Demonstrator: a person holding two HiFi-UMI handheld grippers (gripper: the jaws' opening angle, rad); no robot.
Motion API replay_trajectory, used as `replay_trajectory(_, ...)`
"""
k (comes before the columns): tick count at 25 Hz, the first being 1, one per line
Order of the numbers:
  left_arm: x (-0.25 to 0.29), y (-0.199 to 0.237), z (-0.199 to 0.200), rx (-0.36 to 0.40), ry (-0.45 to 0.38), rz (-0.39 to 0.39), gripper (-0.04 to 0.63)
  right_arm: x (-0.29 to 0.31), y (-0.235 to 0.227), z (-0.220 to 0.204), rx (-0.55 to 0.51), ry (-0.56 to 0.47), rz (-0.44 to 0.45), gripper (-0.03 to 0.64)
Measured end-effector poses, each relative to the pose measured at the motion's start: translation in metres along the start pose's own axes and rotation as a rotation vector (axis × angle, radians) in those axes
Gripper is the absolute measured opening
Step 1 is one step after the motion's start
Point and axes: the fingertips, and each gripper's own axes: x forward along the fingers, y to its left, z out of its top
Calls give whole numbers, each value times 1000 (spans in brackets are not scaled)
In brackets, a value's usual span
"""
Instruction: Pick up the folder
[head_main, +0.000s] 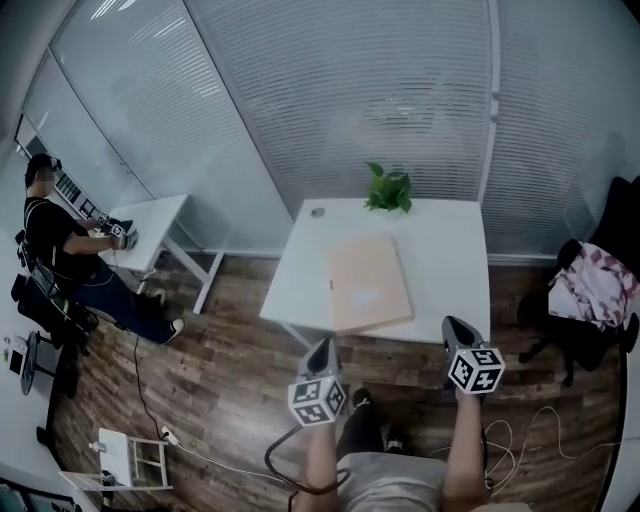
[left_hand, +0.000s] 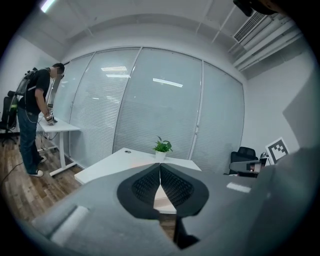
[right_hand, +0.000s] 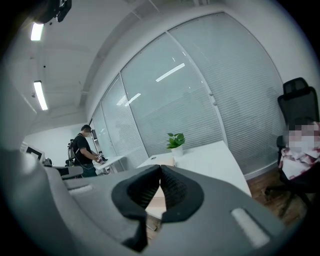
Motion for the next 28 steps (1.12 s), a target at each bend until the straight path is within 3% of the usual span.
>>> replay_trajectory(6, 42, 18, 10, -10, 6, -13, 9, 39, -12, 2, 19, 22, -61, 2)
replay_trajectory(10, 87, 33, 38, -56, -16, -18, 9, 76, -18, 24, 5, 17, -63, 2)
replay_trajectory(16, 158, 51, 59, -66, -22, -28, 9, 137, -39, 53, 50, -11, -95, 2)
replay_trajectory(22, 232, 95, 57, -91, 27, 6, 9, 222, -24, 57, 65, 40, -13, 2)
replay_trajectory(28, 282, 115, 28, -72, 112, -9, 9, 278, -18, 25, 49, 197, 35, 2)
